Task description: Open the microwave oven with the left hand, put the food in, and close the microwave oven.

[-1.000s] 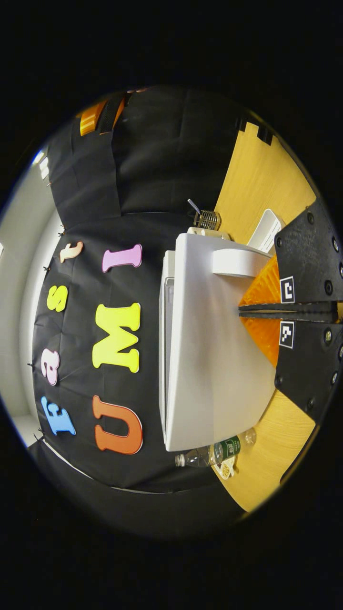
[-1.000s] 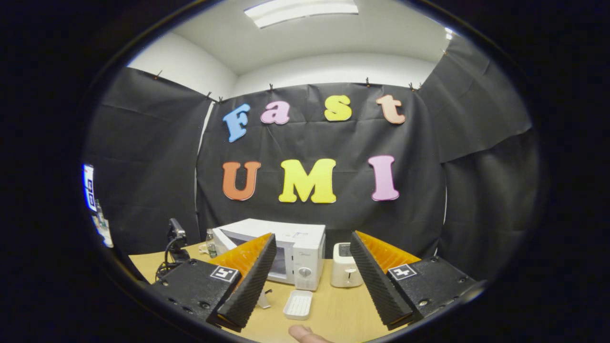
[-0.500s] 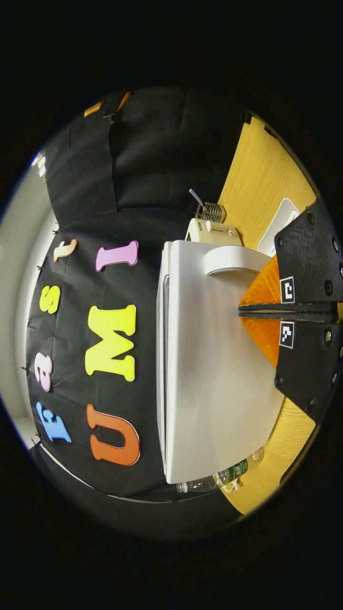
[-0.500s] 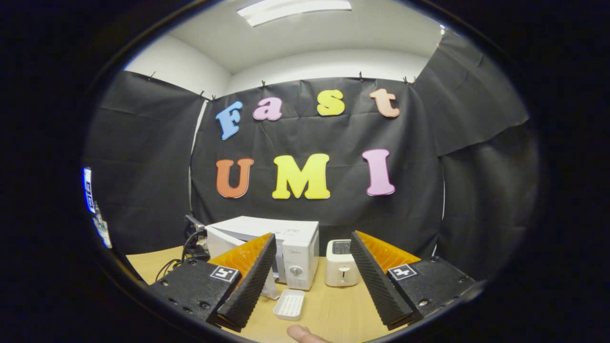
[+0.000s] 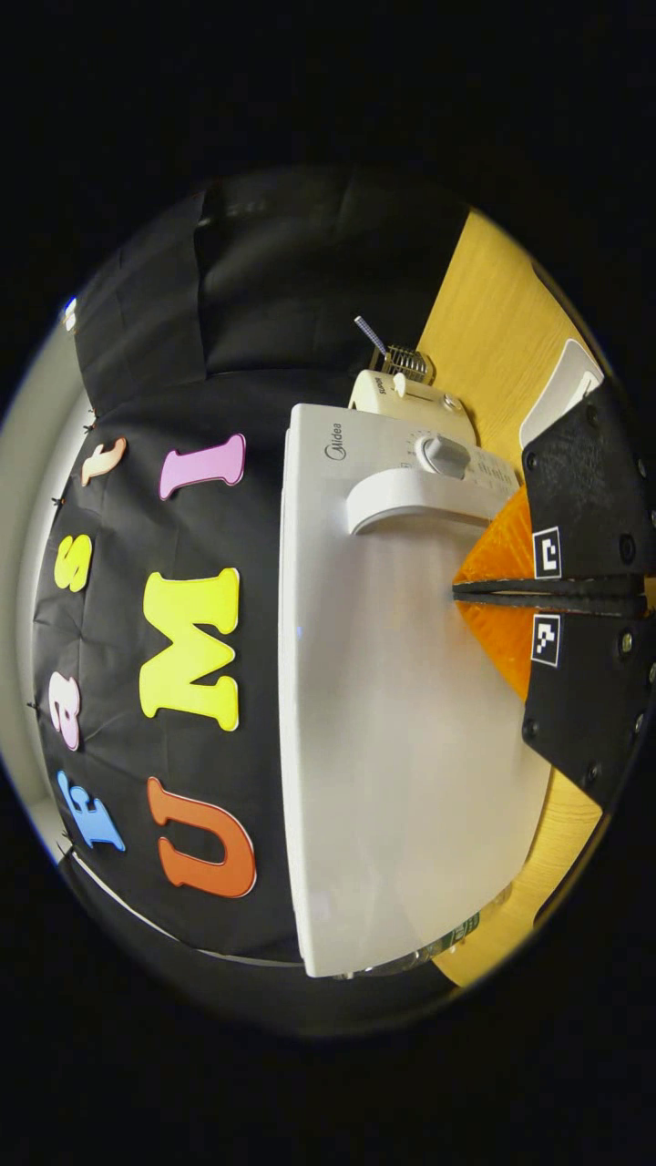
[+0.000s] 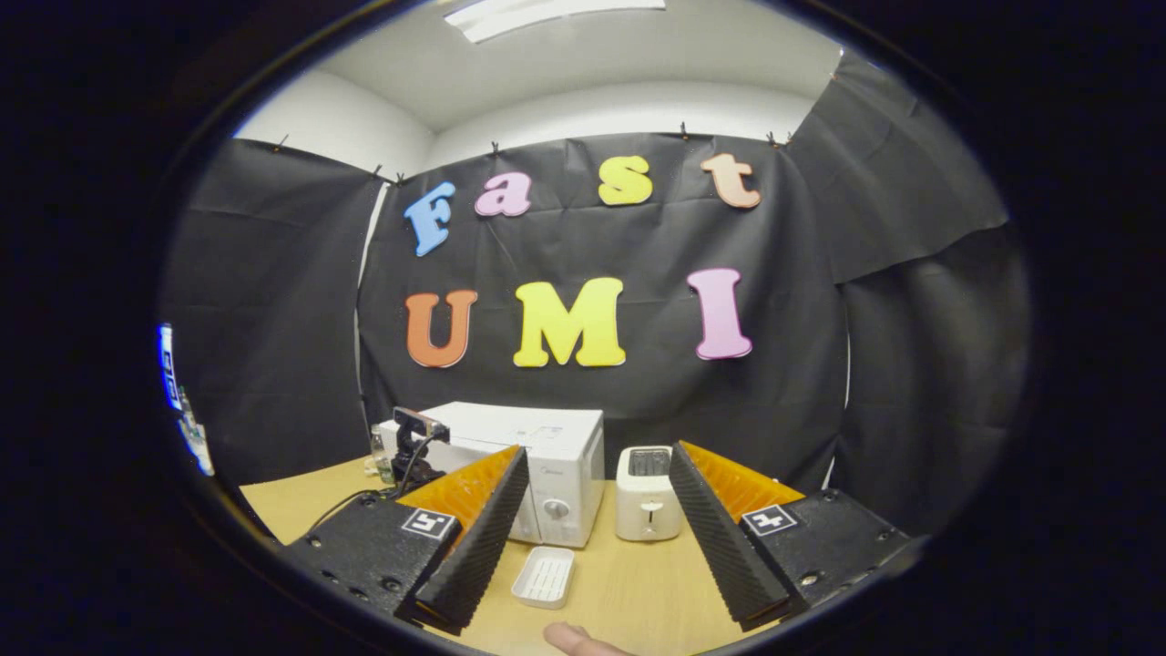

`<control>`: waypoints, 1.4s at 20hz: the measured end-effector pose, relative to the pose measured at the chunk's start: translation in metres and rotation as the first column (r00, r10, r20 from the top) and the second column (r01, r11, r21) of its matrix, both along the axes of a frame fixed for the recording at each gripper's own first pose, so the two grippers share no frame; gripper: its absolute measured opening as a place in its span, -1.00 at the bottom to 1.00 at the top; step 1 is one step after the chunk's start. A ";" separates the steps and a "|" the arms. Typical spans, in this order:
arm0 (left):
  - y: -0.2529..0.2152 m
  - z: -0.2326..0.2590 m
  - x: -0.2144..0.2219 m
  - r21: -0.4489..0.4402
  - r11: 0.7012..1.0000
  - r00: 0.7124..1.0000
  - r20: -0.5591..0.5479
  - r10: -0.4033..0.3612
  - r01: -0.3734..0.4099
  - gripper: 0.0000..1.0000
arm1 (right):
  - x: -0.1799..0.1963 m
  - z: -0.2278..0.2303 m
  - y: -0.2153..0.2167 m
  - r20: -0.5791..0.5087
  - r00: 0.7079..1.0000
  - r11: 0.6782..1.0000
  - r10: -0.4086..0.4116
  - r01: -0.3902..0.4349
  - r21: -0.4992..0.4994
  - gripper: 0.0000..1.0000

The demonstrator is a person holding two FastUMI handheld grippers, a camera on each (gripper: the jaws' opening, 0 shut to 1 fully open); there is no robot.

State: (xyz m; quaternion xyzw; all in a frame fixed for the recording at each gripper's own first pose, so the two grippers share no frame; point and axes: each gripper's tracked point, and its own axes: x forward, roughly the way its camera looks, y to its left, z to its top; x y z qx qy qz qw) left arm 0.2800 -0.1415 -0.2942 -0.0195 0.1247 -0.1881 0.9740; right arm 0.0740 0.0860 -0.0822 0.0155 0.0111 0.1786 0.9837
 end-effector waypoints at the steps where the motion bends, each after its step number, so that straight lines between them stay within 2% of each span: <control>1: -0.011 -0.001 0.000 -0.032 0.999 1.000 0.002 -0.021 0.021 -1.00 | -0.001 0.002 0.001 0.000 1.000 1.000 0.006 -0.006 0.000 0.98; 7: -0.012 0.000 -0.003 -0.017 1.000 1.000 -0.001 -0.002 0.002 -1.00 | -0.015 0.006 0.000 0.003 1.000 1.000 -0.006 0.006 0.002 0.98; 10: 0.000 0.003 -0.006 0.030 0.999 0.999 -0.002 0.042 -0.042 -1.00 | -0.024 0.007 -0.001 0.001 1.000 1.000 -0.019 0.019 0.003 0.98; 16: 0.023 0.050 -0.064 -0.014 0.996 0.996 0.008 0.092 -0.092 -1.00 | -0.050 0.011 0.000 -0.033 0.999 0.998 -0.027 0.028 0.052 0.98; 19: 0.030 0.082 -0.102 -0.023 0.997 0.997 0.026 0.079 -0.078 -1.00 | -0.058 0.018 -0.004 -0.028 0.999 0.997 -0.044 0.046 0.069 0.98; 21: 0.035 0.103 -0.127 -0.011 0.997 0.996 0.041 0.077 -0.077 -0.14 | -0.066 0.023 -0.005 -0.017 0.999 0.996 -0.048 0.049 0.077 0.98; 22: 0.035 0.110 -0.140 -0.006 0.998 0.997 0.044 0.070 -0.070 0.02 | -0.070 0.028 -0.004 -0.005 0.999 0.995 -0.042 0.042 0.085 0.98; 24: 0.036 0.133 -0.167 -0.009 0.998 0.995 0.073 0.061 -0.060 0.51 | -0.078 0.032 -0.006 0.011 0.999 0.995 -0.046 0.044 0.090 0.98; 25: 0.041 0.148 -0.183 -0.009 0.998 0.993 0.098 0.066 -0.066 0.94 | -0.082 0.034 -0.008 0.021 0.998 0.995 -0.052 0.050 0.089 0.98; 28: 0.059 0.177 -0.217 0.008 0.991 0.982 0.137 0.131 -0.133 0.92 | -0.095 0.035 -0.018 0.027 0.996 0.993 -0.090 0.087 0.081 0.98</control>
